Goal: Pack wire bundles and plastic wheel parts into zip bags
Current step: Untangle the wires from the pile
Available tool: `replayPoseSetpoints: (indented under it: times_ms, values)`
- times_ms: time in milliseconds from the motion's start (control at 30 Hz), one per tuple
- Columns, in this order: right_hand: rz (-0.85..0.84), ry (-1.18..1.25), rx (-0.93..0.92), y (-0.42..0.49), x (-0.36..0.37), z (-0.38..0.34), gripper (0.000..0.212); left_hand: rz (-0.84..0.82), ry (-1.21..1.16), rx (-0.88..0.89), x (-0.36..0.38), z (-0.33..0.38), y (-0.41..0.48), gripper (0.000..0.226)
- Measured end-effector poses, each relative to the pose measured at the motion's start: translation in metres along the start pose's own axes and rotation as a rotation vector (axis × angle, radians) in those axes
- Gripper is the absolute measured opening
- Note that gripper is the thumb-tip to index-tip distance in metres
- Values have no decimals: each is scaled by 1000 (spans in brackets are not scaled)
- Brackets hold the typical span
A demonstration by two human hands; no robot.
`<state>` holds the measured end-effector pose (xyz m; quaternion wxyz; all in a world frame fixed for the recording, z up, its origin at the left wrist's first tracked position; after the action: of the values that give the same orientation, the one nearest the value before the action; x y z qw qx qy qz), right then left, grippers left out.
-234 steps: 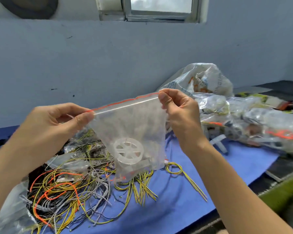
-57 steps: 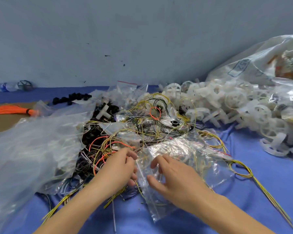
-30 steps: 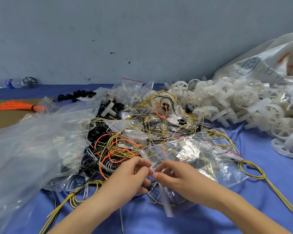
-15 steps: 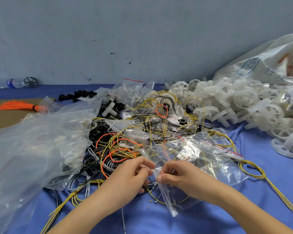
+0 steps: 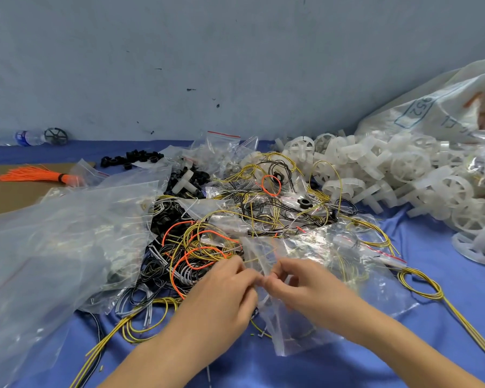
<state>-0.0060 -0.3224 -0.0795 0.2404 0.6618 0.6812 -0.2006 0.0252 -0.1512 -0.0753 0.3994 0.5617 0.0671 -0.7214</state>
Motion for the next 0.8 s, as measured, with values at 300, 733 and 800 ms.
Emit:
replayPoseSetpoints:
  times_ms: [300, 733, 800]
  values:
    - [303, -311, -265, -24, -3, -38, 26, -137, -737, -453, 4, 9, 34, 42]
    - [479, -556, -213, -44, -15, -38, 20, -358, -997, -409, 24, 28, 35, 46]
    - [456, -526, -134, -39, -18, -25, 25, -351, -994, -385, 18, 23, 36, 33]
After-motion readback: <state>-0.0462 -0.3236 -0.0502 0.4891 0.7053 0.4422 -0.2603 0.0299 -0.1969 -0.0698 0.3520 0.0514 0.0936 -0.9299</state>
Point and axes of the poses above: each hand's wrist, its own y-axis towards the middle knuckle, its own x-axis out of the palm, z = x × y, the point moved 2 cm from there along y, towards the middle knuckle, and after that the axes turned 2 degrees about x, right-handed, at the moved point
